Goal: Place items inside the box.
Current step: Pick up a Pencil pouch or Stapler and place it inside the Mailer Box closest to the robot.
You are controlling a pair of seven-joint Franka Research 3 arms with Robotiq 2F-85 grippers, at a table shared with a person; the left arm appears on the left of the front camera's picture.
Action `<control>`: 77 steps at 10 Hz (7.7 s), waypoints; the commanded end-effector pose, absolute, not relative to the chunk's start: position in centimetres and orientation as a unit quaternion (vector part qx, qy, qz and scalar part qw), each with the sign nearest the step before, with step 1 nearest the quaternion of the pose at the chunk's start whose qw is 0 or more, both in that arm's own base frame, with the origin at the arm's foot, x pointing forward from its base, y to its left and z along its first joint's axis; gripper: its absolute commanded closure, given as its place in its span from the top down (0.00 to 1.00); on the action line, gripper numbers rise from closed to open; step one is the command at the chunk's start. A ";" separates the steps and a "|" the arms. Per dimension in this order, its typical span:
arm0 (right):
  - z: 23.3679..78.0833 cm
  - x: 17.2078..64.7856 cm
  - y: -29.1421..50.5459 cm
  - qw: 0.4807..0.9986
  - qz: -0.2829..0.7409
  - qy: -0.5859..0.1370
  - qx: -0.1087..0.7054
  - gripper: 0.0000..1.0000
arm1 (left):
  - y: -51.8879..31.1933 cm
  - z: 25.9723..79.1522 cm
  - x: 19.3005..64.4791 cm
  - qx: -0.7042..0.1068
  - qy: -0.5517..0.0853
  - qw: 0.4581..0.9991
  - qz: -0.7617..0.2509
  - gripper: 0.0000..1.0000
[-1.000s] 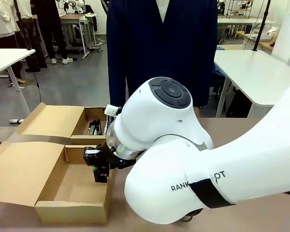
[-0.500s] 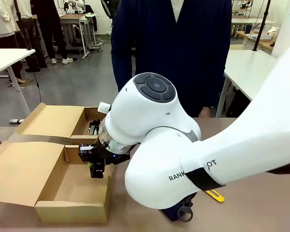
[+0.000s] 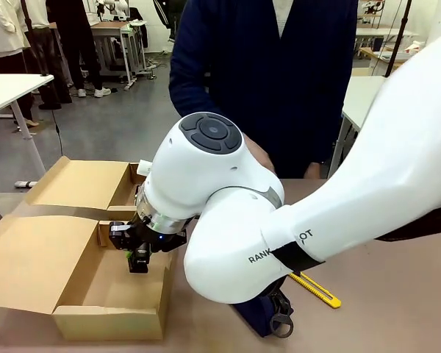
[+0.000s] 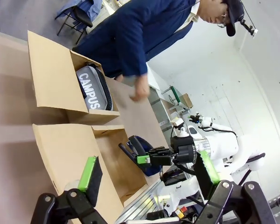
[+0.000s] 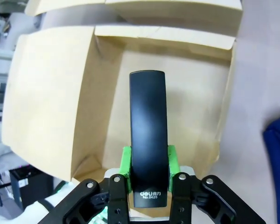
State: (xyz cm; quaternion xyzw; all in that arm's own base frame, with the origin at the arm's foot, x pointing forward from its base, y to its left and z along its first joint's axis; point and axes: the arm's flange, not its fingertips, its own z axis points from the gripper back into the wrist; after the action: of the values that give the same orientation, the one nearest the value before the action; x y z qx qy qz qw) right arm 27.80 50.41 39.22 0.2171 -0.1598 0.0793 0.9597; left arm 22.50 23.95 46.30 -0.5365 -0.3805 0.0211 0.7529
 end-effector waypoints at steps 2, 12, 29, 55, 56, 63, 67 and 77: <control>38.3 27.9 53.2 0.960 0.069 -0.160 0.217 1.00 | 23.9 46.4 22.6 -0.540 -0.393 0.744 0.014 1.00; 42.8 27.7 47.9 0.954 0.098 -0.077 0.271 1.00 | 23.9 46.4 22.6 -0.540 -0.393 0.744 0.014 1.00; 49.5 32.3 32.8 0.841 0.043 -0.049 0.537 1.00 | 23.9 46.4 22.6 -0.540 -0.393 0.744 0.014 1.00; 46.2 29.4 -8.3 0.709 -0.086 -0.071 0.697 1.00 | 23.9 46.4 22.6 -0.540 -0.393 0.744 0.014 1.00; 47.1 31.0 -3.3 0.757 -0.069 -0.040 0.649 1.00 | 23.9 46.4 22.6 -0.540 -0.393 0.744 0.014 1.00; 46.1 30.5 12.8 0.882 0.054 0.075 0.462 1.00 | 23.9 46.4 22.6 -0.540 -0.393 0.744 0.014 1.00; 44.9 31.9 17.6 0.947 0.087 0.071 0.301 1.00 | 23.9 46.4 22.6 -0.540 -0.393 0.744 0.014 1.00; 37.9 31.0 30.2 0.983 0.162 0.039 0.076 1.00 | 23.9 46.4 22.6 -0.540 -0.393 0.744 0.014 1.00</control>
State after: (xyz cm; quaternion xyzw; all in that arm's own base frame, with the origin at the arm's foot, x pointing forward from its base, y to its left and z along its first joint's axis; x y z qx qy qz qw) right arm 31.04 30.11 37.47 0.0607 0.0560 0.1630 0.9832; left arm 22.55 23.98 46.19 -0.5360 -0.3796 0.0212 0.7538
